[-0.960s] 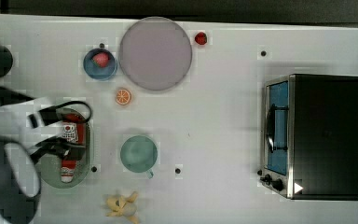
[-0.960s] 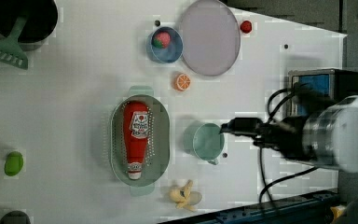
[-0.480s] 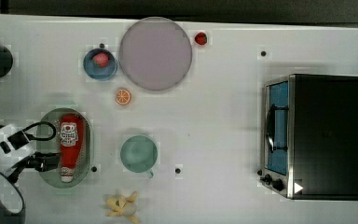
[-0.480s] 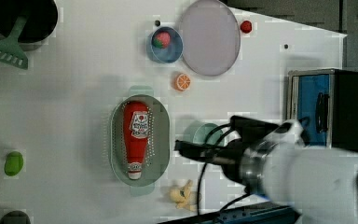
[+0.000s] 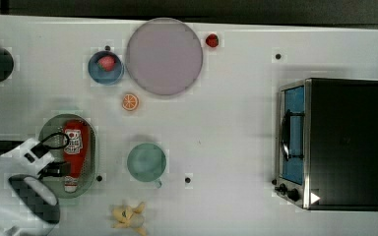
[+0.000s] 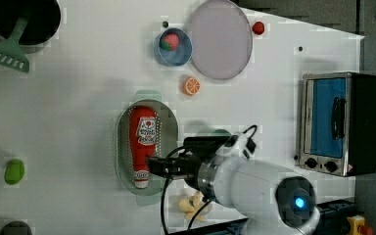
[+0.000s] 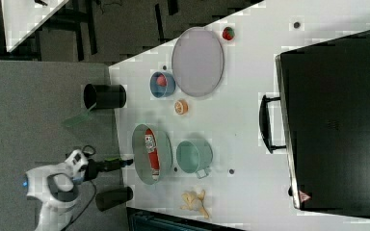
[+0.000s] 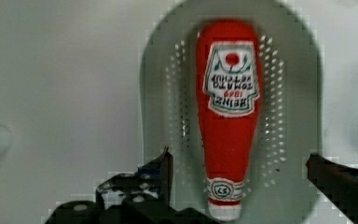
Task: Pick ketchup from strainer and place it on the table
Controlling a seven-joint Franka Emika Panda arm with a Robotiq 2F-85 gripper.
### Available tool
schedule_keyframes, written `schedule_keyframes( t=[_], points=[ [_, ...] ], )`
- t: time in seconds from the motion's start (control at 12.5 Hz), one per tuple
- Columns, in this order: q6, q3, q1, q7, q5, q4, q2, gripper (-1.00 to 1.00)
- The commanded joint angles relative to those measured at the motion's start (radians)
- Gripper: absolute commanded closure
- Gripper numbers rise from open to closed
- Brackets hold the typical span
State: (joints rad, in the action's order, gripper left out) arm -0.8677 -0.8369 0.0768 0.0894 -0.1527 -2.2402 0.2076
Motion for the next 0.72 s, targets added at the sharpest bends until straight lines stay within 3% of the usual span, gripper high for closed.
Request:
schedule_keyframes(
  t=[0.08,0.72],
  points=[
    [-0.083,0.032,0.019,0.070,-0.074,-0.006,0.086,-1.00],
    [-0.241,0.115,-0.017,0.220,-0.310,0.029,0.340,-1.00]
  ],
)
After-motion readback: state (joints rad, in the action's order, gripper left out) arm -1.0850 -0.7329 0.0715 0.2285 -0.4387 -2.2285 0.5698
